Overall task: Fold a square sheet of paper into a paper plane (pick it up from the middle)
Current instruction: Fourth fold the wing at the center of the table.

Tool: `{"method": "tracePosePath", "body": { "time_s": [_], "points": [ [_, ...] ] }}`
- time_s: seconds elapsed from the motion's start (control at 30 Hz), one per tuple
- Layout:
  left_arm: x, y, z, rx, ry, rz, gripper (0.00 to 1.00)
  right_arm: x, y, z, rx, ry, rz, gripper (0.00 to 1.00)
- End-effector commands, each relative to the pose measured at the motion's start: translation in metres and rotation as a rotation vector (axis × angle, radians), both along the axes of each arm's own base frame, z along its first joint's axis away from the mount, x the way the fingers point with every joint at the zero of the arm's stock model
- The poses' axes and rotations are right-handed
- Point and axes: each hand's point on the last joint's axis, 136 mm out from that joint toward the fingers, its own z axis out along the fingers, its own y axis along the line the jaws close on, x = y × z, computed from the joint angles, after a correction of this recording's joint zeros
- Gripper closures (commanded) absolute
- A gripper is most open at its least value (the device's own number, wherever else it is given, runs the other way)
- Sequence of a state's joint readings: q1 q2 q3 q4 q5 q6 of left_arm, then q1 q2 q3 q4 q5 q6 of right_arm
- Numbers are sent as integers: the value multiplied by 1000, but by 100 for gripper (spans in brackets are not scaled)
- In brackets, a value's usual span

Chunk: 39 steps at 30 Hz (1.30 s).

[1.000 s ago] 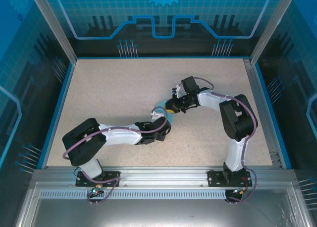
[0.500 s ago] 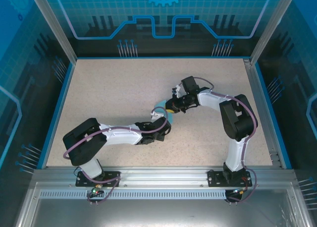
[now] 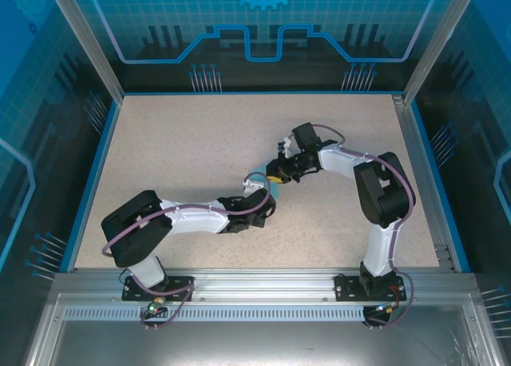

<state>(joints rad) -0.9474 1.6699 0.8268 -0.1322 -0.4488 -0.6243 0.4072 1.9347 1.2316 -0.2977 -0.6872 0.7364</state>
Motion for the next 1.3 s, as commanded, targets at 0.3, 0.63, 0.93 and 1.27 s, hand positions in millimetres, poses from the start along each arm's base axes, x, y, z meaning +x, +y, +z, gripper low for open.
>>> {"method": "tracePosePath", "body": {
  "time_s": [0.3,0.63,0.93,1.27],
  "points": [
    [3,-14,11,-236,24,-72,91,2,-48,35,-48,-116,-104,54],
    [1,-14,9,-513,146,-110,91,-25,-38,21,-56,-96,-88,52],
    [-3,-6,6,-622,217,-118,91,-43,-11,10,-55,-85,-33,68],
    [-1,0,-3,-682,288,-100,91,-53,21,3,-13,-70,16,88]
  ]
}}
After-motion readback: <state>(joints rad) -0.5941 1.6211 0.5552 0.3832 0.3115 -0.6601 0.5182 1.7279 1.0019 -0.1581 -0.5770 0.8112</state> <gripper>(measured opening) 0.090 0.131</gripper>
